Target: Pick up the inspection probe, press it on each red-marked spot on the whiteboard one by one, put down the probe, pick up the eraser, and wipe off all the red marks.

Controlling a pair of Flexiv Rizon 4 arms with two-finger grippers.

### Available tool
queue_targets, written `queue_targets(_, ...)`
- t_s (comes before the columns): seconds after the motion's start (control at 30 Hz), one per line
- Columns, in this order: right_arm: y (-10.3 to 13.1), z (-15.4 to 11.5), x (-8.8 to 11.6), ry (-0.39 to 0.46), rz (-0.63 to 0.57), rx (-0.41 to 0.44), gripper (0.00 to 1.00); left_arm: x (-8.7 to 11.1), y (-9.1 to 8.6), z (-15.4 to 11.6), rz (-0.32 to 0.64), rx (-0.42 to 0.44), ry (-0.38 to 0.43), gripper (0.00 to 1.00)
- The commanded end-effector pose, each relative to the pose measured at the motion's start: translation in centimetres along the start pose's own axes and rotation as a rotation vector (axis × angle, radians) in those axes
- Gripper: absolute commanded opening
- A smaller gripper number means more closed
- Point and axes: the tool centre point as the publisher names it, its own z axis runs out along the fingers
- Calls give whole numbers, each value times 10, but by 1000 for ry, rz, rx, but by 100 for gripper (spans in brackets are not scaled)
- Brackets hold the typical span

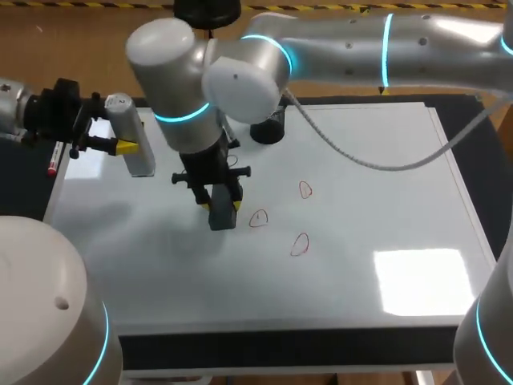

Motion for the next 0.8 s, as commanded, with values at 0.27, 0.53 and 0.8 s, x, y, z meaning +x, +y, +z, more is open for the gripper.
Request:
queue_targets(0.27,-9,11,6,13,-17,-59,0,-1,-1,-1,1,1,3,0)
queue_targets(0.53,0,26,6,39,-39,-57,0,-1,-1,-1,1,1,3,0)
queue_targets(0.8,-1,39,3,60,-41,-60,0,-1,-1,-1,1,1,3,0)
